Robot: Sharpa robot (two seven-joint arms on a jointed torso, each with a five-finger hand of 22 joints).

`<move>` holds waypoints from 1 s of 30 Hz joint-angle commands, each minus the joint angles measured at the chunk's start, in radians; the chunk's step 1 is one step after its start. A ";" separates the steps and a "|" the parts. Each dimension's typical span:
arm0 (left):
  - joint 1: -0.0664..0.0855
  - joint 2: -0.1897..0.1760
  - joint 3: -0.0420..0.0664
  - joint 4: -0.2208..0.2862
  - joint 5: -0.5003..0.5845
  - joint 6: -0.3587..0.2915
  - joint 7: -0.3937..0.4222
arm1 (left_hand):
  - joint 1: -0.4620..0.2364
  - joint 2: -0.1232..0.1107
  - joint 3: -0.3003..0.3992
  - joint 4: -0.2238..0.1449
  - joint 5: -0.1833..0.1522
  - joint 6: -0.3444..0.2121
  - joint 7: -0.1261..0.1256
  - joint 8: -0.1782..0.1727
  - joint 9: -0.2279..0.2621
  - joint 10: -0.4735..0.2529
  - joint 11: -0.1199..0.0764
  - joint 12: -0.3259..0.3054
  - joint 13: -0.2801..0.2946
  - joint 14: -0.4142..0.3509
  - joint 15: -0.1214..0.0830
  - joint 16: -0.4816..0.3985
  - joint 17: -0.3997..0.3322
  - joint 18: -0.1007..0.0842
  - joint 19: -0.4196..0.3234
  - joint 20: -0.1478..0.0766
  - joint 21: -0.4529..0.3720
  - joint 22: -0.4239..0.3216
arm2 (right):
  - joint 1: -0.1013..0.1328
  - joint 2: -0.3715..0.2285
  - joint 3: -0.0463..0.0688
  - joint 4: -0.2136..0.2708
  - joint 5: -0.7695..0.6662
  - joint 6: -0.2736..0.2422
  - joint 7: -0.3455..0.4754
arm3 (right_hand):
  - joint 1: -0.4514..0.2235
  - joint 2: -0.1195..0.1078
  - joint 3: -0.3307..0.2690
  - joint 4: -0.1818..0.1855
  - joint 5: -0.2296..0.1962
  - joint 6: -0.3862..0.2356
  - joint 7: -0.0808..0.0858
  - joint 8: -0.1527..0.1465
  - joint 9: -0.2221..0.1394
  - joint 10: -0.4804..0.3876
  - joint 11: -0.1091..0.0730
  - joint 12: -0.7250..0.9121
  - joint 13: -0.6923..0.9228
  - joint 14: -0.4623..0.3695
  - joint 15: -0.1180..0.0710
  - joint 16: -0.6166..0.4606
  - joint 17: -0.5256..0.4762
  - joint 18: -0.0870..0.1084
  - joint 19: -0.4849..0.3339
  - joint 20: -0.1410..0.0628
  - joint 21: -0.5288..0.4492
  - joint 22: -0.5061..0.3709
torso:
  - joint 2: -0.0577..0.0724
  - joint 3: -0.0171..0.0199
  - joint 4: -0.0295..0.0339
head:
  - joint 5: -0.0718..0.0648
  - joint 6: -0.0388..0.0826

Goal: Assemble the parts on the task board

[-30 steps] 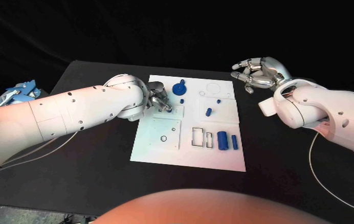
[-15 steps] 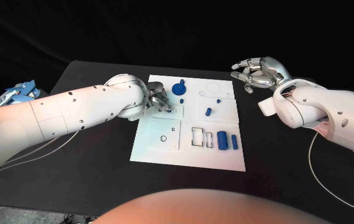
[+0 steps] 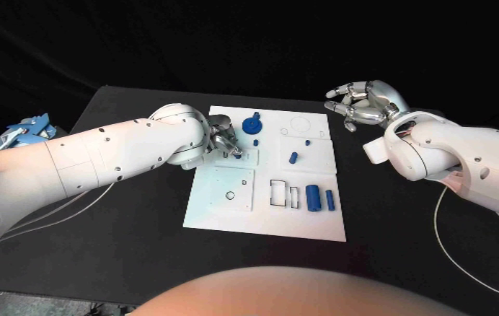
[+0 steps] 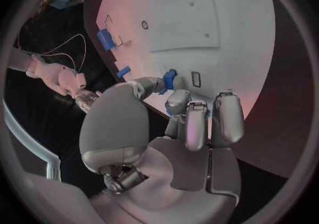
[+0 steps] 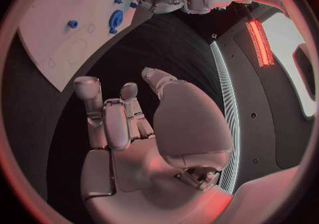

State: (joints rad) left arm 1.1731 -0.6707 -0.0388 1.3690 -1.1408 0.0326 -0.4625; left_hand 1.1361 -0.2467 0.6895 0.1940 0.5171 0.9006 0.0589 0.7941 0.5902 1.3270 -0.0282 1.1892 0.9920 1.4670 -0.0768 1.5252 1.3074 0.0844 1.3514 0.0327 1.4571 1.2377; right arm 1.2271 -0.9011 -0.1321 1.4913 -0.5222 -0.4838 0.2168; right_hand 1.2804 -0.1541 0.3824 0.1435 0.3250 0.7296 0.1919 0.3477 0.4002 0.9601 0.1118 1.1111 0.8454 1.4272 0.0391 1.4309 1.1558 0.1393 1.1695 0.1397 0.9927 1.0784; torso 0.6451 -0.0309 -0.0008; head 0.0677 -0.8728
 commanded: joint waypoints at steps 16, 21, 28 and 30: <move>-0.003 0.019 -0.002 -0.010 0.028 0.053 -0.024 | -0.030 0.022 0.023 -0.109 -0.020 0.010 -0.029 -0.016 0.012 0.028 -0.012 0.016 0.026 0.082 -0.016 0.010 0.175 -0.017 0.019 -0.010 0.005 0.016 | -0.001 -0.001 0.000 0.001 -0.003 0.003 0.011 | -0.008 0.001 -0.001 0.007 0.006 -0.005 0.002 0.004 -0.001 -0.001 -0.003 0.005 -0.001 0.000 -0.004 -0.005 -0.002 0.001 -0.005 0.000 -0.003 -0.001 | 0.001 -0.0010 0.0002 | -0.006 0.000; -0.003 0.023 -0.002 -0.016 0.027 0.051 -0.031 | -0.037 0.024 0.001 -0.092 -0.022 0.016 -0.031 -0.021 0.011 0.029 -0.013 0.017 0.031 0.083 -0.017 0.011 0.177 -0.018 0.021 -0.011 0.005 0.019 | -0.001 -0.001 0.000 0.001 -0.003 0.003 0.011 | -0.009 0.001 0.000 0.008 0.007 -0.006 0.002 0.005 -0.002 -0.003 -0.003 0.005 -0.004 -0.001 -0.004 -0.006 -0.004 0.001 -0.005 0.000 -0.005 -0.002 | 0.001 -0.0011 0.0002 | -0.008 0.000; -0.003 0.026 -0.002 -0.021 0.027 0.048 -0.037 | -0.070 0.024 -0.073 -0.034 -0.027 0.032 -0.032 -0.032 0.009 0.030 -0.014 0.019 0.038 0.083 -0.018 0.012 0.179 -0.019 0.025 -0.013 0.005 0.024 | -0.001 -0.001 0.000 0.000 -0.003 0.003 0.012 | -0.010 0.001 0.000 0.009 0.007 -0.007 0.002 0.006 -0.002 -0.004 -0.003 0.005 -0.005 -0.001 -0.004 -0.006 -0.004 0.002 -0.006 0.000 -0.007 -0.003 | 0.000 -0.0005 0.0008 | -0.010 0.000; -0.003 0.025 -0.002 -0.021 0.027 0.047 -0.038 | -0.075 0.026 -0.099 -0.016 -0.027 0.036 -0.033 -0.036 0.008 0.030 -0.014 0.020 0.041 0.083 -0.019 0.012 0.179 -0.019 0.026 -0.013 0.005 0.025 | -0.001 -0.001 0.000 0.000 -0.003 0.003 0.012 | -0.010 0.001 0.000 0.009 0.007 -0.007 0.002 0.006 -0.002 -0.004 -0.003 0.005 -0.005 -0.001 -0.004 -0.006 -0.004 0.002 -0.006 0.000 -0.007 -0.003 | -0.001 -0.0007 0.0005 | -0.010 0.000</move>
State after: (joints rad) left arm 1.1732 -0.6493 -0.0386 1.3458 -1.1248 0.0563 -0.4949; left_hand 1.0680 -0.2212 0.5985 0.1774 0.4968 0.9317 0.0210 0.7604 0.5980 1.3541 -0.0416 1.2045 1.0317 1.4668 -0.0912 1.5327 1.3074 0.0843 1.3706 0.0163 1.4570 1.2613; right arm 1.2264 -0.9023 -0.1321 1.4910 -0.5219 -0.4849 0.2181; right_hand 1.2804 -0.1541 0.3823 0.1492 0.3250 0.7296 0.1919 0.3477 0.3992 0.9601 0.1118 1.1111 0.8421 1.4272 0.0391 1.4309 1.1527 0.1393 1.1695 0.1397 0.9928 1.0772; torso 0.6452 -0.0316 -0.0003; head 0.0576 -0.8728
